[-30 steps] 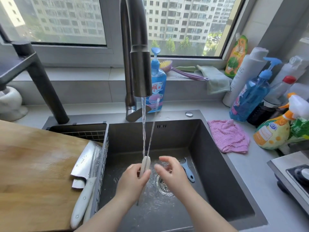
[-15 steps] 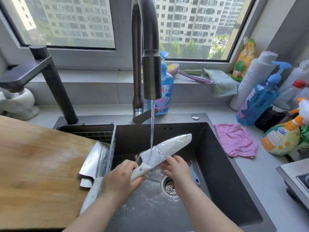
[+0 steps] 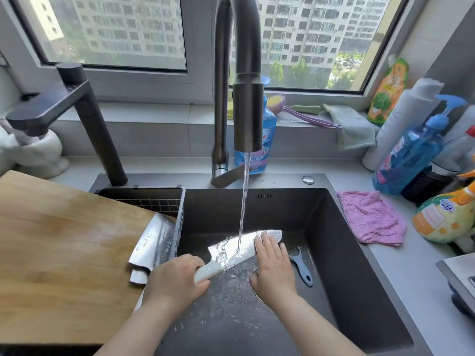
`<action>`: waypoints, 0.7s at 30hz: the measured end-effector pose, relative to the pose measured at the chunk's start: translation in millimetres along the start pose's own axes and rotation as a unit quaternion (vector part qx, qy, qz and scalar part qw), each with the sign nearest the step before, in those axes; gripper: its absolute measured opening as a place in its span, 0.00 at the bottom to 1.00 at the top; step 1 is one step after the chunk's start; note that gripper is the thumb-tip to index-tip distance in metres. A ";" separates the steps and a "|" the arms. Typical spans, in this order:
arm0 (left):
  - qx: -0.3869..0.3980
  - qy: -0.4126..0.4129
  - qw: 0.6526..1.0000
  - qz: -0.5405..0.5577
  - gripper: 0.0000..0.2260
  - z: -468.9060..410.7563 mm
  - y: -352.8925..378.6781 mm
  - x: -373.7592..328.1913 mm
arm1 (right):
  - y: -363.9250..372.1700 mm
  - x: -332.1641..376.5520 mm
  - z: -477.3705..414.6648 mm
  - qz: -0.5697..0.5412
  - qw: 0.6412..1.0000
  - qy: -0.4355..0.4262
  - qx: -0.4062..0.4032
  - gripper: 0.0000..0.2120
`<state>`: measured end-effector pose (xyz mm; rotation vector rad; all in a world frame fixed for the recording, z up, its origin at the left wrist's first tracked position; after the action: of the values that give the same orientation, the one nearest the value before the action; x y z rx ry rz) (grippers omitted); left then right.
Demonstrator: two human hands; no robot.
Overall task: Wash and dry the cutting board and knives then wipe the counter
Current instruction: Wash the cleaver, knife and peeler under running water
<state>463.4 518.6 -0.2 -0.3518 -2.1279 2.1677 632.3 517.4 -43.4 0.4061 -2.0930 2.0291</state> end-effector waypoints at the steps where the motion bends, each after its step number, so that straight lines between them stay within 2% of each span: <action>1: 0.004 0.000 1.000 0.002 0.12 1.0 1.8 1.2 | 1.7 -0.5 -1.1 0.004 1.000 -0.002 -0.007 0.47; 4: 0.008 -0.005 1.000 0.007 0.13 0.9 2.9 1.8 | 3.6 24.6 3.3 0.037 0.995 -0.091 -0.025 0.49; 6: 0.005 -0.006 1.000 0.016 0.12 0.3 1.2 2.3 | 7.3 37.3 8.7 0.049 0.985 -0.165 0.004 0.47; 7: 0.005 -0.007 1.000 0.025 0.12 0.1 0.5 3.7 | 7.4 35.2 8.3 0.054 0.983 -0.175 0.015 0.46; 9: 0.009 -0.007 0.999 0.038 0.12 1.4 -0.7 7.9 | -2.2 21.5 1.5 0.061 0.989 -0.137 0.013 0.47; 13: 0.003 -0.007 0.999 0.038 0.13 5.0 -0.7 11.8 | -20.8 -7.7 -15.1 0.092 0.996 0.003 -0.022 0.45; 14: 0.003 -0.009 0.999 0.039 0.13 5.0 -0.9 10.7 | -17.7 -4.1 -13.1 0.072 0.997 0.003 -0.019 0.47; 16: 0.010 -0.014 0.999 0.041 0.13 4.1 -0.5 8.2 | -1.0 12.2 -3.8 0.062 0.996 -0.057 -0.018 0.49; 19: 0.015 -0.019 0.999 0.047 0.13 3.1 -1.0 7.4 | 6.7 33.6 11.4 0.076 0.983 -0.163 0.025 0.48; 21: 0.015 -0.019 0.999 0.046 0.13 3.5 -1.1 7.9 | 7.0 23.6 9.2 0.084 0.982 -0.161 0.045 0.48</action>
<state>454.9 516.9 0.1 -0.4184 -2.1378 2.2701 608.2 506.9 -42.6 0.6297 -2.2918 2.2919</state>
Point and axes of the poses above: each hand's wrist, its own z-axis away from the middle knuckle, its own y-axis out of the palm, x = y × z, the point moved 5 cm from there along -z, towards the middle knuckle, and after that the axes turned 11 degrees about -z, right-handed, at the moved point
